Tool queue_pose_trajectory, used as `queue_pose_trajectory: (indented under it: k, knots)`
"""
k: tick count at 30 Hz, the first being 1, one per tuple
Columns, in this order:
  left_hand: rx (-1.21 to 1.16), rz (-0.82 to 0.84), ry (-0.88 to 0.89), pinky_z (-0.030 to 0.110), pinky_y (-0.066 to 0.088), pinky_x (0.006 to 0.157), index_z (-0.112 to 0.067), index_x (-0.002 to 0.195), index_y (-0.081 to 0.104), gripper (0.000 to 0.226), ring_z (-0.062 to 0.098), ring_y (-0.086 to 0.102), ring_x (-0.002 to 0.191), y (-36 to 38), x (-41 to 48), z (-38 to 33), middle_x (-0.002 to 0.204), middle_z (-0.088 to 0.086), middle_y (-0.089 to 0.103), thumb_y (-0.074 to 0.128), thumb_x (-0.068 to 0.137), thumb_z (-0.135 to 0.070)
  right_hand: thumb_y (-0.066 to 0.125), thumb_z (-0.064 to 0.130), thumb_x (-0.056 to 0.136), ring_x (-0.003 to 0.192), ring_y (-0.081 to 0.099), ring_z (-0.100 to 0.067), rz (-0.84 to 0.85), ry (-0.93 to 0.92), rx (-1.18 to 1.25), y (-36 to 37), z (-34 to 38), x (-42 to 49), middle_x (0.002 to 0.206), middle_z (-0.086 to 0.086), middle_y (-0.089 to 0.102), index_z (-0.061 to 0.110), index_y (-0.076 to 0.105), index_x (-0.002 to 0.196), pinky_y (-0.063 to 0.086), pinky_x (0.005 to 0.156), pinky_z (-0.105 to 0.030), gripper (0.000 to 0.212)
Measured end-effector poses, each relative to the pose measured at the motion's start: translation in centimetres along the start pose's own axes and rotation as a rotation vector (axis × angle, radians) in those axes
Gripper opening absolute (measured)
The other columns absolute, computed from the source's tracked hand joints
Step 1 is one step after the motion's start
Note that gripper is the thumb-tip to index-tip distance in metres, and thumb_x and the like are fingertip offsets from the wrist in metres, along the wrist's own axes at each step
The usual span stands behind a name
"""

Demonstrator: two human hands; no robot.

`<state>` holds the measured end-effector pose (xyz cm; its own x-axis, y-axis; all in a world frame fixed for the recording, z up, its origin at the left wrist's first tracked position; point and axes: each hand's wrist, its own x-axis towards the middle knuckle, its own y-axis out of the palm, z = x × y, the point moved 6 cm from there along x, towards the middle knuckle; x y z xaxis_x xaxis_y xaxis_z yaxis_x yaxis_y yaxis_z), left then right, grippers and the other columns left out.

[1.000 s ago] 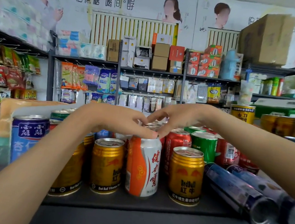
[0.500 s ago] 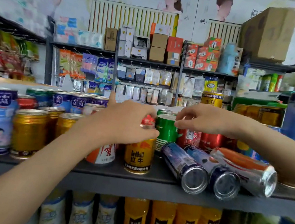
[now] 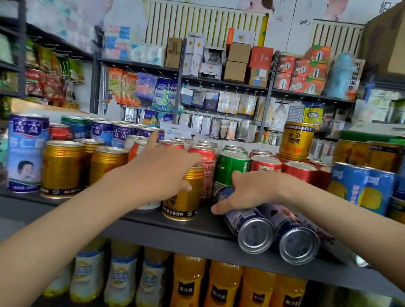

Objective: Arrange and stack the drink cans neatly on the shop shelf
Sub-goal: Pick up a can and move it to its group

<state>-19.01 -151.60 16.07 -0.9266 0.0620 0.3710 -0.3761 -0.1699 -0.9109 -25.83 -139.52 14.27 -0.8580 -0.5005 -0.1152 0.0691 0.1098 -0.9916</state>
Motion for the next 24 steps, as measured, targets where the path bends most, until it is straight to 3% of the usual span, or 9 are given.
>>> queue_pose_trajectory:
  k: [2, 4, 7, 10, 13, 17, 20, 24]
  knots:
    - [-0.013, -0.014, 0.009, 0.053, 0.0, 0.116, -0.028, 0.126, 0.044, 0.039, 0.017, 0.051, 0.121, 0.2, 0.0, 0.2, 0.127, -0.008, 0.058, 0.056, 0.091, -0.04, 0.063, 0.058, 0.079, 0.102, 0.058, -0.027, -0.007, 0.021, 0.012, 0.3, 0.1, 0.1, 0.12, -0.013, 0.059, 0.005, 0.035, 0.133, 0.048, 0.085, -0.034, 0.081]
    - [-0.026, -0.03, 0.023, 0.052, 0.001, 0.116, -0.027, 0.124, 0.045, 0.037, 0.017, 0.051, 0.12, 0.4, 0.0, 0.5, 0.127, -0.007, 0.057, 0.056, 0.091, -0.04, 0.069, 0.048, 0.077, 0.087, 0.059, -0.021, -0.008, 0.028, 0.088, 0.2, 0.3, 0.0, 0.105, -0.009, 0.06, 0.006, 0.031, 0.129, 0.048, 0.069, -0.028, 0.077]
    - [-0.025, -0.053, 0.051, 0.052, 0.0, 0.116, -0.026, 0.125, 0.045, 0.039, 0.015, 0.051, 0.12, 0.6, 0.1, 0.7, 0.127, -0.008, 0.057, 0.055, 0.091, -0.042, 0.07, 0.035, 0.078, 0.062, 0.059, -0.01, -0.012, 0.007, 0.219, -0.4, 0.6, 0.0, 0.081, -0.003, 0.06, 0.005, 0.049, 0.102, 0.043, 0.049, -0.018, 0.044]
    - [-0.042, -0.055, 0.068, 0.052, -0.001, 0.116, -0.027, 0.129, 0.044, 0.043, 0.015, 0.048, 0.123, 0.3, 0.1, 0.7, 0.128, -0.008, 0.057, 0.054, 0.091, -0.044, 0.067, 0.031, 0.082, 0.041, 0.056, 0.002, -0.075, -0.04, 0.365, -2.2, 0.4, -0.5, 0.066, 0.002, 0.063, 0.011, 0.056, 0.078, 0.041, 0.043, -0.011, 0.023]
    - [-0.059, -0.056, 0.082, 0.054, 0.0, 0.116, -0.028, 0.13, 0.044, 0.045, 0.016, 0.049, 0.123, 0.1, 0.0, 0.6, 0.128, -0.006, 0.057, 0.049, 0.091, -0.05, 0.069, 0.025, 0.082, 0.061, 0.064, -0.003, -0.172, -0.08, 0.572, -3.8, -0.3, -1.1, 0.077, 0.0, 0.066, 0.008, 0.058, 0.086, 0.047, 0.051, -0.013, 0.021]
    - [-0.08, -0.073, 0.096, 0.055, 0.005, 0.115, -0.027, 0.131, 0.041, 0.051, 0.018, 0.05, 0.121, -0.2, 0.1, 0.2, 0.129, -0.005, 0.057, 0.045, 0.089, -0.057, 0.076, 0.017, 0.077, 0.09, 0.066, -0.019, -0.309, -0.099, 0.745, -3.8, -0.8, -1.5, 0.095, -0.008, 0.07, 0.003, 0.06, 0.101, 0.056, 0.079, -0.031, 0.032]
    - [-0.098, -0.068, 0.085, 0.053, 0.007, 0.116, -0.026, 0.14, 0.029, 0.064, 0.019, 0.049, 0.124, -0.4, 0.2, 0.2, 0.133, -0.003, 0.055, 0.046, 0.088, -0.06, 0.08, 0.017, 0.072, 0.094, 0.067, -0.023, -0.369, -0.074, 0.8, -3.0, -1.1, -0.8, 0.099, -0.011, 0.07, 0.004, 0.057, 0.102, 0.056, 0.087, -0.04, 0.04]
    - [-0.142, -0.078, 0.085, 0.051, 0.007, 0.117, -0.026, 0.145, 0.019, 0.074, 0.02, 0.047, 0.126, -0.5, 0.4, 0.1, 0.137, -0.003, 0.051, 0.049, 0.087, -0.059, 0.081, 0.018, 0.072, 0.095, 0.066, -0.022, -0.378, -0.112, 0.831, -2.7, -0.8, -0.4, 0.099, -0.01, 0.069, 0.012, 0.055, 0.094, 0.055, 0.088, -0.039, 0.035]
